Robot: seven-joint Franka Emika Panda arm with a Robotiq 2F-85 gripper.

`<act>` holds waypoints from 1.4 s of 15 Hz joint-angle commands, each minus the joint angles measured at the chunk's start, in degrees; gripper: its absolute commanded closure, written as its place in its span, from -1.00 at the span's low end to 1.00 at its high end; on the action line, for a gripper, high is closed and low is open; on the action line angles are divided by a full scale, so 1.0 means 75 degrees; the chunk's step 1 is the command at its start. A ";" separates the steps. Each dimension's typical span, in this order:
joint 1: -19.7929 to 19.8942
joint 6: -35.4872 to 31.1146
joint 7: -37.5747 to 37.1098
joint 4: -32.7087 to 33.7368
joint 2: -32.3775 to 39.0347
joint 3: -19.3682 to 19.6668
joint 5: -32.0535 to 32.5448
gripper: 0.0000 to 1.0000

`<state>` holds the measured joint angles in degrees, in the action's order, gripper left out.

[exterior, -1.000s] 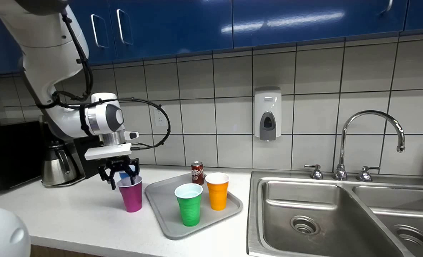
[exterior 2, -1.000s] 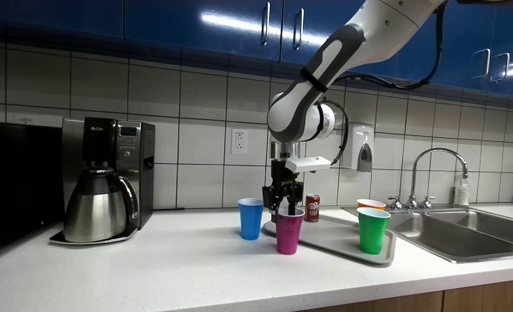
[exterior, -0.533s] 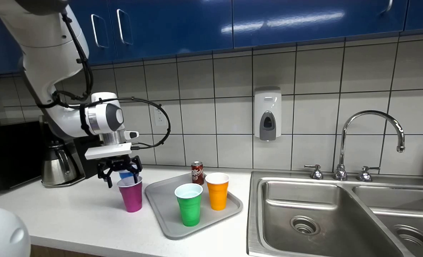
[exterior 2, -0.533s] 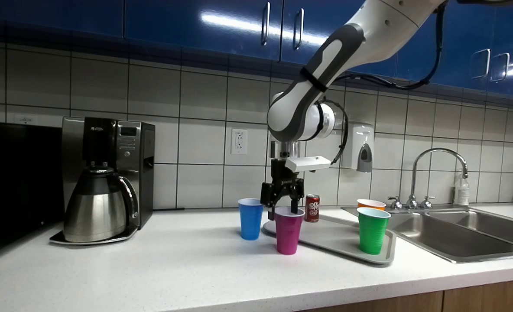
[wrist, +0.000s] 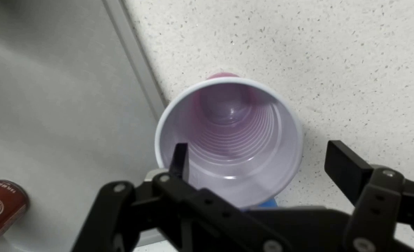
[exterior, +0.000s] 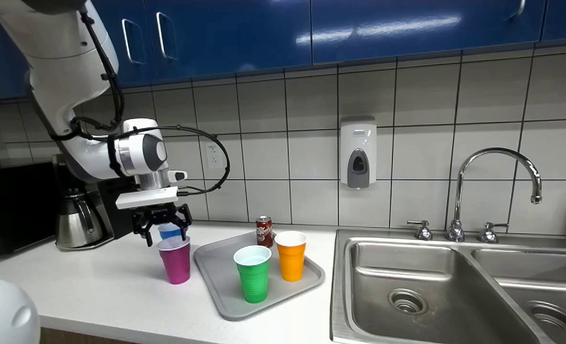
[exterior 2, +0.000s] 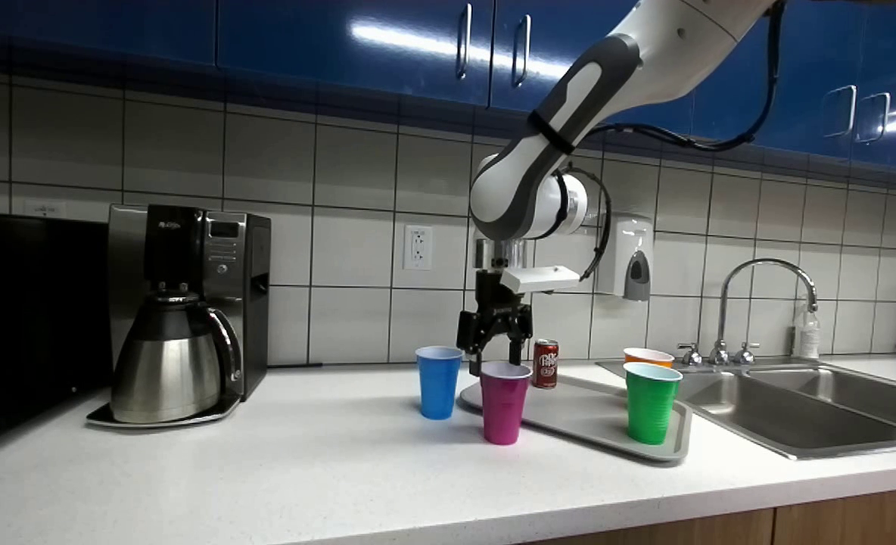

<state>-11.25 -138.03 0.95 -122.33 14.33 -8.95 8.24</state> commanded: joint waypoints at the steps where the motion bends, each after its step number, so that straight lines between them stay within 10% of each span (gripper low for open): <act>1: 0.0133 0.0147 0.0306 -0.0085 -0.0366 -0.0024 -0.0181 -1.00; 21: 0.0537 0.0130 0.0246 -0.0462 -0.1082 0.0431 -0.0124 -1.00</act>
<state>-8.24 -138.03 1.40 -123.75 8.87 -5.79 8.04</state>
